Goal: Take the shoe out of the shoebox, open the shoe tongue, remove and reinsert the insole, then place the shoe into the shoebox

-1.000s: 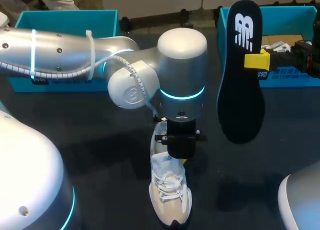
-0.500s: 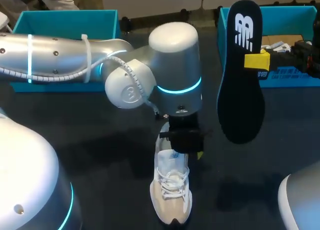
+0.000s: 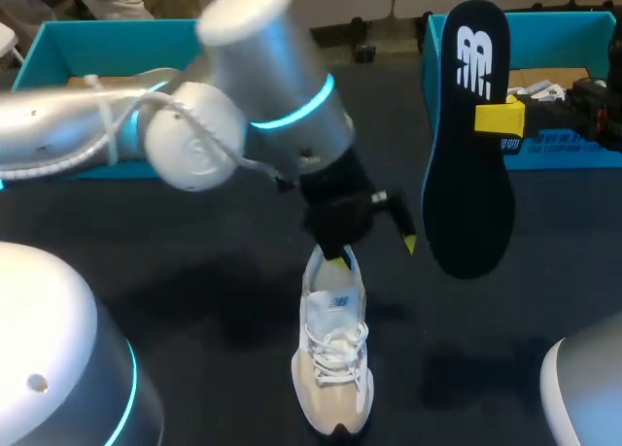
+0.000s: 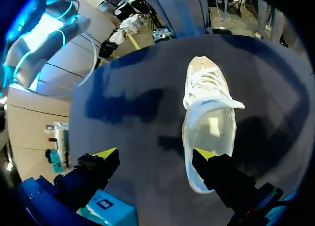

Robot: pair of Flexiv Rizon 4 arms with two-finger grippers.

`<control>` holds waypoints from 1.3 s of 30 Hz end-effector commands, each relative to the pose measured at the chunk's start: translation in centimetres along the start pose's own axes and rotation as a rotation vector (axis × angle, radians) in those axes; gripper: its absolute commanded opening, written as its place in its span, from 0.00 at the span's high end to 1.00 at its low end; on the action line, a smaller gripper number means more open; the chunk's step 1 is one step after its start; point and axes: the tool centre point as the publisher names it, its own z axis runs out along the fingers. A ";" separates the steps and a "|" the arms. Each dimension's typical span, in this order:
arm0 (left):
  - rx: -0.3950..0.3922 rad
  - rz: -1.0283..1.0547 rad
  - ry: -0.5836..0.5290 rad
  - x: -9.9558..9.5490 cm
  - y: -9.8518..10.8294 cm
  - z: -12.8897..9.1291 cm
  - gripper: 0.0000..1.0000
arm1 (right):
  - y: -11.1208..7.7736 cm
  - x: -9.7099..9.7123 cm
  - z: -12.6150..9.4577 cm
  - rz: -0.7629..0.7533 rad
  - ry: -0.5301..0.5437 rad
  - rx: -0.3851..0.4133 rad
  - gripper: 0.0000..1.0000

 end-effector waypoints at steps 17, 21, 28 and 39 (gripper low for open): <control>-0.006 -0.027 -0.980 1.8 3.0 -11.1 0.00 | 0.2 -0.2 0.2 0.000 0.003 0.003 1.00; 0.029 -0.005 -1.084 1.4 3.3 -12.1 0.00 | 0.2 -0.2 0.2 0.000 0.003 0.003 1.00; 0.077 0.044 -1.236 0.9 3.9 -13.6 0.00 | 0.8 -2.5 0.1 0.093 0.021 0.019 1.00; 0.096 0.072 -1.309 0.5 5.1 -15.2 0.00 | 2.2 -8.3 0.4 0.295 0.059 0.048 1.00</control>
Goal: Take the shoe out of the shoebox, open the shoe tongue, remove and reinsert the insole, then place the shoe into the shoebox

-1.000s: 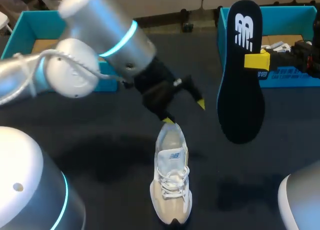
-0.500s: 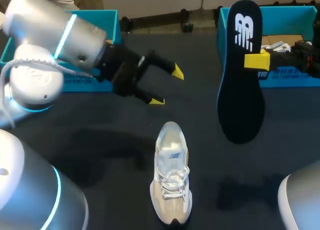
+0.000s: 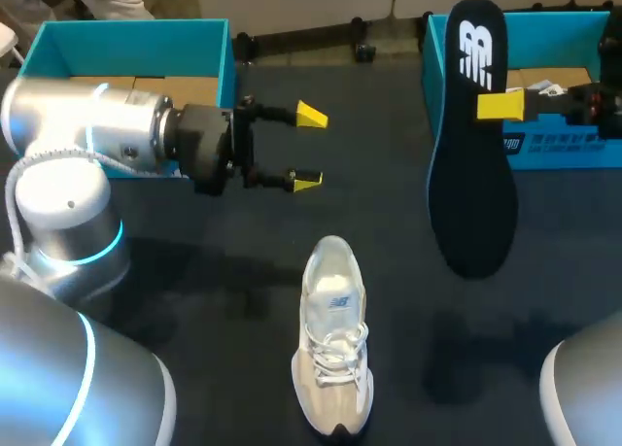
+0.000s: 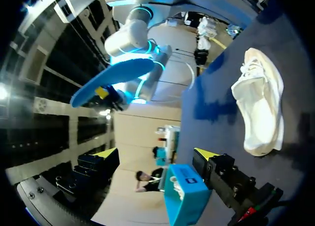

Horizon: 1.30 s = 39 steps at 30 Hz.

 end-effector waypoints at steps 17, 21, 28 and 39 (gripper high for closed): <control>-0.007 0.040 -0.117 -1.8 1.4 -0.6 0.00 | 3.7 -9.9 0.5 0.240 0.019 0.099 1.00; -0.013 0.035 -0.098 -2.0 1.3 -0.6 0.00 | 3.7 -9.9 0.5 0.240 0.019 0.099 1.00; -0.013 0.035 -0.098 -2.0 1.3 -0.6 0.00 | 3.7 -9.9 0.5 0.240 0.019 0.099 1.00; -0.006 0.050 -0.118 -2.1 1.6 -0.9 0.00 | 5.1 -13.4 1.4 0.370 -0.020 0.089 1.00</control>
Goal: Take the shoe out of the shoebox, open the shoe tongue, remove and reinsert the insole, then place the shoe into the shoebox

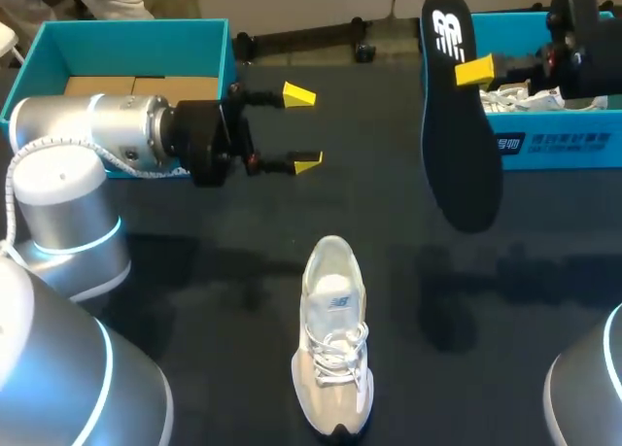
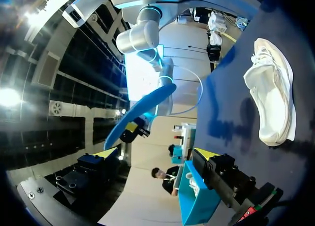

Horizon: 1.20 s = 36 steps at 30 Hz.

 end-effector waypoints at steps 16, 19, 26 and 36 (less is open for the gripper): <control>-0.036 0.123 0.007 -1.6 1.3 0.5 0.00 | 4.5 -7.7 3.0 0.319 -0.023 -0.024 1.00; -0.036 0.123 0.007 -1.6 1.3 0.5 0.00 | 4.5 -7.7 3.0 0.319 -0.023 -0.024 1.00; -0.036 0.123 0.007 -1.6 1.3 0.5 0.00 | 4.5 -7.7 3.0 0.319 -0.023 -0.024 1.00; -0.055 0.140 -0.010 -0.3 1.6 2.6 0.00 | 3.4 -9.3 4.4 0.398 -0.038 -0.065 1.00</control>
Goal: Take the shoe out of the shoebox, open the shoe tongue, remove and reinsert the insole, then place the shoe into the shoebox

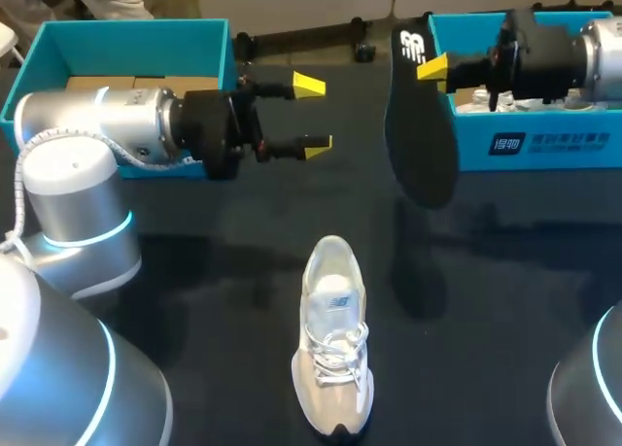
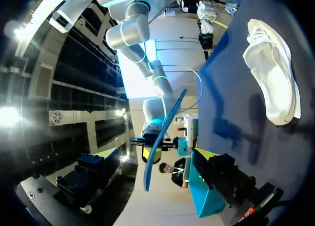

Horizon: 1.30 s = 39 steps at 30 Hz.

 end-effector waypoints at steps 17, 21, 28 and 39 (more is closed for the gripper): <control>-0.026 0.085 0.026 1.9 0.9 3.0 0.00 | -0.2 -2.2 3.6 0.102 -0.031 -0.002 1.00; -0.026 0.091 0.031 2.2 0.9 3.6 0.00 | -0.2 -2.2 3.6 0.102 -0.031 -0.002 1.00; -0.033 0.116 0.049 2.6 1.1 4.9 0.00 | -0.2 -2.2 3.6 0.102 -0.031 -0.002 1.00; -0.039 0.143 0.042 2.0 1.3 5.9 0.25 | -0.2 -2.2 3.6 0.102 -0.031 -0.002 1.00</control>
